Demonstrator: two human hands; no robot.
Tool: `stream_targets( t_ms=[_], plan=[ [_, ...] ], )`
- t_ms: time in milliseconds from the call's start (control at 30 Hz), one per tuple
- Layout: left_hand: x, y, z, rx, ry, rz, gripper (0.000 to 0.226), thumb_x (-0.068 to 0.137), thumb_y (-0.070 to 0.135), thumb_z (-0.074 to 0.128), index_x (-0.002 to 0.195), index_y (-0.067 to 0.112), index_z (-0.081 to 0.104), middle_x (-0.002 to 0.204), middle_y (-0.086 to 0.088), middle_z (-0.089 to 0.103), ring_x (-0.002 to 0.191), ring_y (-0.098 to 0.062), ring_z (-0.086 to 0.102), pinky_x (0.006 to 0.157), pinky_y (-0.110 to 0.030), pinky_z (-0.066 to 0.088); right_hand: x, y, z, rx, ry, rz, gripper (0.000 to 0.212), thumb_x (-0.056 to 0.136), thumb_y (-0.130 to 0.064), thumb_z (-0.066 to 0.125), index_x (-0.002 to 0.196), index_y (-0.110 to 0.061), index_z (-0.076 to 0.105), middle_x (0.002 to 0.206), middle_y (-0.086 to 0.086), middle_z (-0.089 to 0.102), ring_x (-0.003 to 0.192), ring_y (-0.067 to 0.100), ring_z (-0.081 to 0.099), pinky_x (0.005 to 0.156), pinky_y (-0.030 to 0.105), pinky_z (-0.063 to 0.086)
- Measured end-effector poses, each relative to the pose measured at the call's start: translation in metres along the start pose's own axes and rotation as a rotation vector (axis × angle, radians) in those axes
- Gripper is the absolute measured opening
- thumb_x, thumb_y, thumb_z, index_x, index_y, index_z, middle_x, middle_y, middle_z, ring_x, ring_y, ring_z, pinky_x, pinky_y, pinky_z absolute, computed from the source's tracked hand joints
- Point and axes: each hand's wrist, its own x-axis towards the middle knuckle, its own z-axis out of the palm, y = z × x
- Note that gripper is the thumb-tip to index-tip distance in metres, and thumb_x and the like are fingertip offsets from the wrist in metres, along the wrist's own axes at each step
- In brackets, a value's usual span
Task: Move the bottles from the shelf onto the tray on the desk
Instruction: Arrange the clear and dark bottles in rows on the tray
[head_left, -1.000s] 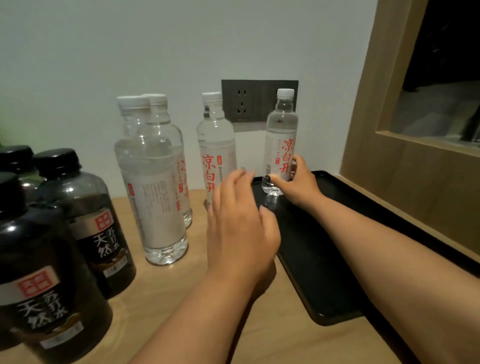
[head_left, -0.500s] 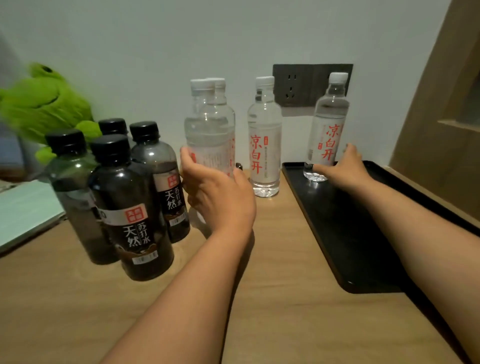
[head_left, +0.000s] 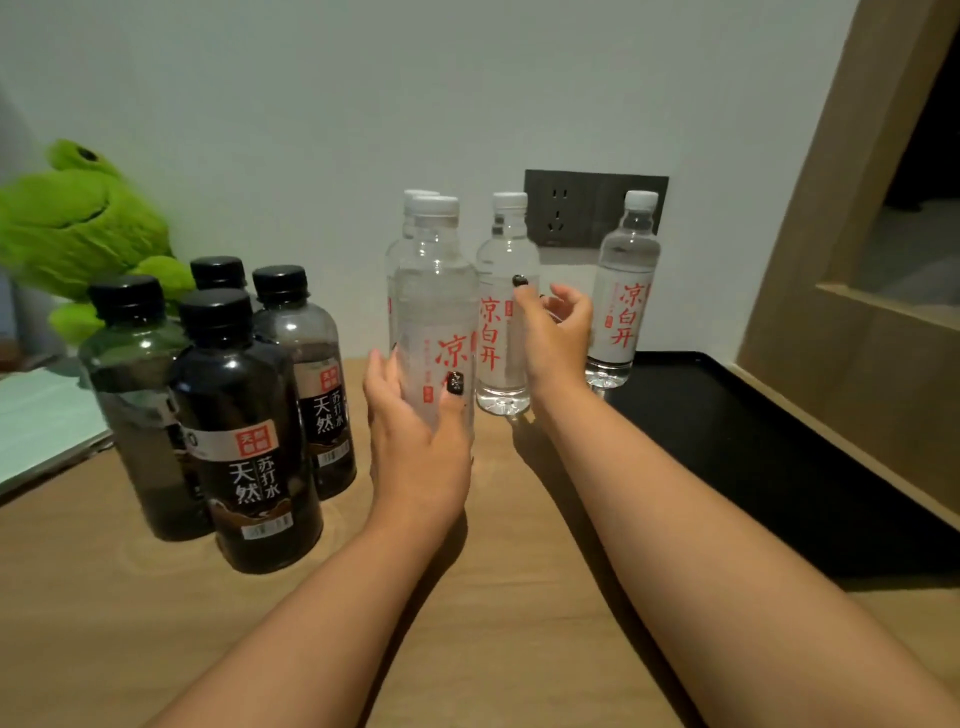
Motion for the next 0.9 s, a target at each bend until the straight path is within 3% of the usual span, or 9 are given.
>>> stream_targets(
  t_ms=[100,233,333,400,500,600,700,833,900],
  plan=[
    [0.002,-0.003,0.008,0.071,-0.005,-0.018,0.088,0.085,0.029,0.066,0.142,0.031,-0.001,0.147,0.002,0.029,0.132,-0.014,0.032,0.11,-0.042,0.032,0.002,0.016,-0.001,-0.164,-0.142,0.009,0.062,0.083,-0.029,0.072,0.133,-0.017,0.037,0.124,0.001,0.055,0.107,0.014,0.057,0.079,0.026,0.052],
    [0.01,-0.009,0.015,0.167,0.011,-0.078,0.081,0.078,0.03,0.072,0.132,0.025,0.012,0.124,0.003,0.037,0.125,-0.022,0.042,0.106,-0.05,0.038,0.004,0.016,-0.007,-0.42,-0.231,-0.059,0.051,0.085,-0.028,0.071,0.127,-0.014,0.045,0.12,0.003,0.061,0.107,0.017,0.061,0.088,0.035,0.055],
    [0.012,-0.011,0.012,0.158,0.003,-0.084,0.078,0.076,0.032,0.073,0.129,0.022,0.017,0.12,0.004,0.044,0.116,-0.021,0.053,0.1,-0.048,0.045,0.002,0.005,-0.023,-0.408,-0.457,0.004,0.05,0.088,-0.026,0.066,0.131,-0.013,0.045,0.124,0.001,0.06,0.108,0.013,0.061,0.091,0.036,0.053],
    [0.012,-0.011,0.01,0.153,-0.005,-0.09,0.078,0.076,0.033,0.074,0.13,0.021,0.019,0.125,0.0,0.049,0.113,-0.019,0.055,0.097,-0.046,0.048,-0.003,-0.001,-0.033,-0.43,-0.537,-0.057,0.059,0.091,-0.023,0.063,0.141,-0.015,0.033,0.128,-0.003,0.056,0.111,0.009,0.057,0.085,0.025,0.052],
    [0.008,-0.01,0.01,0.122,-0.026,-0.071,0.079,0.075,0.039,0.07,0.133,0.023,0.018,0.129,-0.001,0.047,0.117,-0.019,0.053,0.1,-0.048,0.045,-0.011,-0.003,-0.034,-0.561,-0.403,-0.262,0.074,0.089,-0.026,0.066,0.146,-0.021,0.019,0.125,-0.007,0.05,0.106,0.001,0.051,0.078,0.015,0.046],
    [0.004,-0.006,0.01,0.107,-0.039,-0.058,0.076,0.08,0.045,0.06,0.138,0.021,0.016,0.133,-0.005,0.044,0.12,-0.023,0.05,0.1,-0.049,0.045,-0.017,0.008,-0.03,-0.681,-0.353,-0.291,0.074,0.078,-0.033,0.075,0.135,-0.022,0.029,0.126,-0.002,0.053,0.109,0.008,0.055,0.084,0.026,0.05],
    [0.003,-0.005,0.009,0.104,-0.008,-0.05,0.067,0.089,0.033,0.06,0.139,0.014,0.02,0.136,-0.007,0.045,0.119,-0.021,0.051,0.095,-0.038,0.047,-0.018,0.013,-0.029,-0.727,-0.333,-0.275,0.061,0.077,-0.033,0.076,0.121,-0.022,0.036,0.12,-0.001,0.055,0.109,0.015,0.059,0.083,0.031,0.052],
    [0.001,0.001,0.006,0.029,0.003,-0.043,0.058,0.09,0.03,0.062,0.135,0.016,0.029,0.126,0.002,0.049,0.108,-0.011,0.05,0.074,-0.017,0.042,-0.013,-0.016,-0.051,-0.755,-0.387,-0.309,0.084,0.075,-0.03,0.078,0.139,-0.031,0.025,0.128,-0.002,0.055,0.115,0.018,0.058,0.094,0.045,0.052],
    [0.001,0.003,0.009,-0.005,0.011,-0.022,0.052,0.088,0.036,0.063,0.128,0.019,0.033,0.119,0.005,0.052,0.106,-0.012,0.054,0.074,-0.018,0.043,-0.012,-0.035,-0.072,-0.775,-0.391,-0.335,0.079,0.075,-0.031,0.077,0.137,-0.034,0.028,0.123,-0.007,0.057,0.111,0.016,0.059,0.091,0.045,0.053]
  ],
)
